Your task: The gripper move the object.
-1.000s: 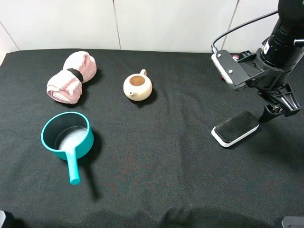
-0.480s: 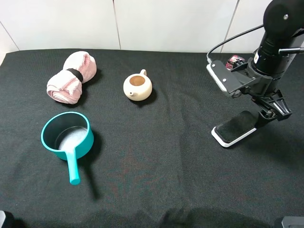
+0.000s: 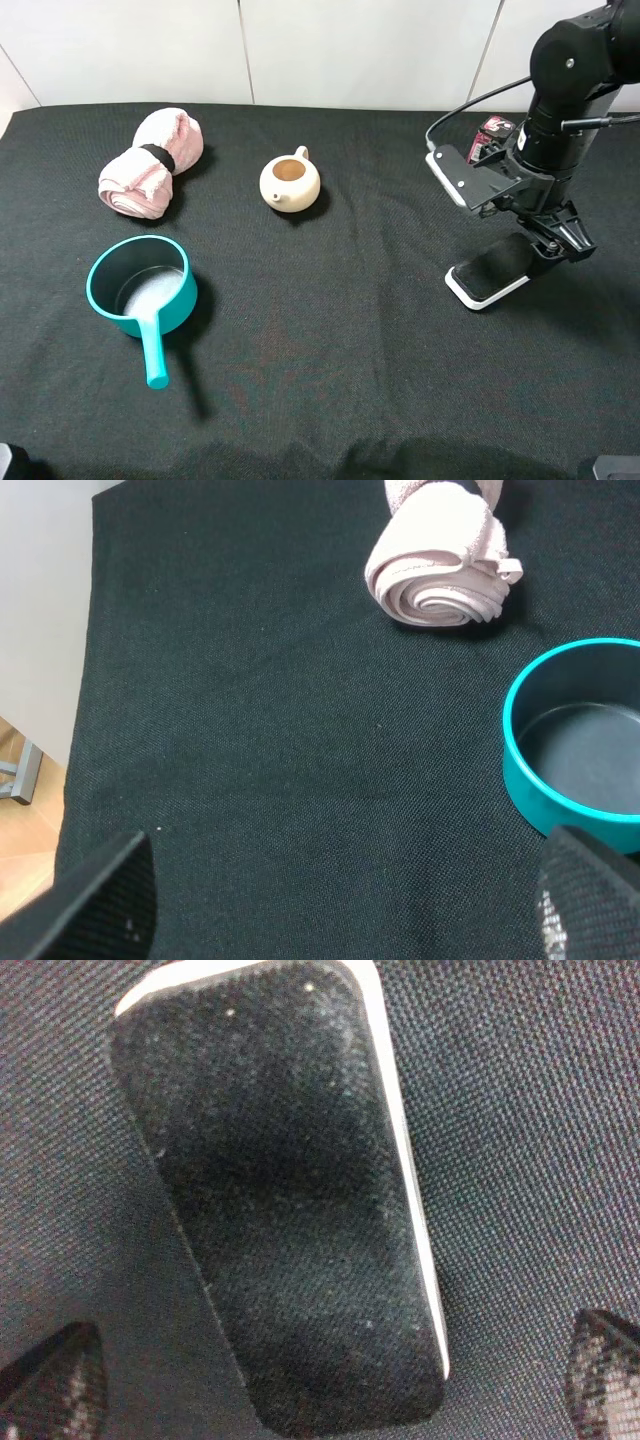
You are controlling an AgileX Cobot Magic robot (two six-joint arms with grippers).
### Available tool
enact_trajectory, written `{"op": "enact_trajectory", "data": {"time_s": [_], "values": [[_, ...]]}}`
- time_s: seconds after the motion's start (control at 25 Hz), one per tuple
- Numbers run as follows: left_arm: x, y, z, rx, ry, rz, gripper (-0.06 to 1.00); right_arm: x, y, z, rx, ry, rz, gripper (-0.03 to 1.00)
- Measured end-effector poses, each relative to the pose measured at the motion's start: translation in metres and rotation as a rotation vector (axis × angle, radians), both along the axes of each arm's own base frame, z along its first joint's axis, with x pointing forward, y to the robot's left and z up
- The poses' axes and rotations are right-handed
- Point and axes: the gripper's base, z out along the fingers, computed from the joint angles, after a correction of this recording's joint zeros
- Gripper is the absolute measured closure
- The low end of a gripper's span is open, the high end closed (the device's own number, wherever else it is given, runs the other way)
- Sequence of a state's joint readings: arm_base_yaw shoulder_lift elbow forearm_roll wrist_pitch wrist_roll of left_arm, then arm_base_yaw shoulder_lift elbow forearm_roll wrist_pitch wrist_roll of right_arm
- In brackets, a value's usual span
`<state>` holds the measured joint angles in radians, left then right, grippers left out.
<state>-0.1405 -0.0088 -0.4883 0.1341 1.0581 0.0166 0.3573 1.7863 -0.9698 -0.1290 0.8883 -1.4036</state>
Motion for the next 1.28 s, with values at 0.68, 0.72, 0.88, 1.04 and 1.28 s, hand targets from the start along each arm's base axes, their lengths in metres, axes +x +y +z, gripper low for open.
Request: {"op": "enact_trajectory", "data": {"time_s": [0.68,0.72,0.88,1.04,1.28], "values": [[0.0,0.0,0.0,0.0,0.0,0.0,0.12,0.003,0.002,-0.021,-0.011,0.039,0.002,0.27],[0.0,0.0,0.0,0.0,0.0,0.0,0.12,0.004,0.002,-0.021,-0.011,0.038,0.002,0.27],[0.0,0.0,0.0,0.0,0.0,0.0,0.12,0.005,0.002,-0.022,-0.005,0.026,0.004,0.27],[0.0,0.0,0.0,0.0,0.0,0.0,0.12,0.005,0.003,-0.03,-0.011,0.045,0.004,0.27],[0.0,0.0,0.0,0.0,0.0,0.0,0.12,0.006,0.003,-0.032,-0.011,0.051,0.003,0.27]]}}
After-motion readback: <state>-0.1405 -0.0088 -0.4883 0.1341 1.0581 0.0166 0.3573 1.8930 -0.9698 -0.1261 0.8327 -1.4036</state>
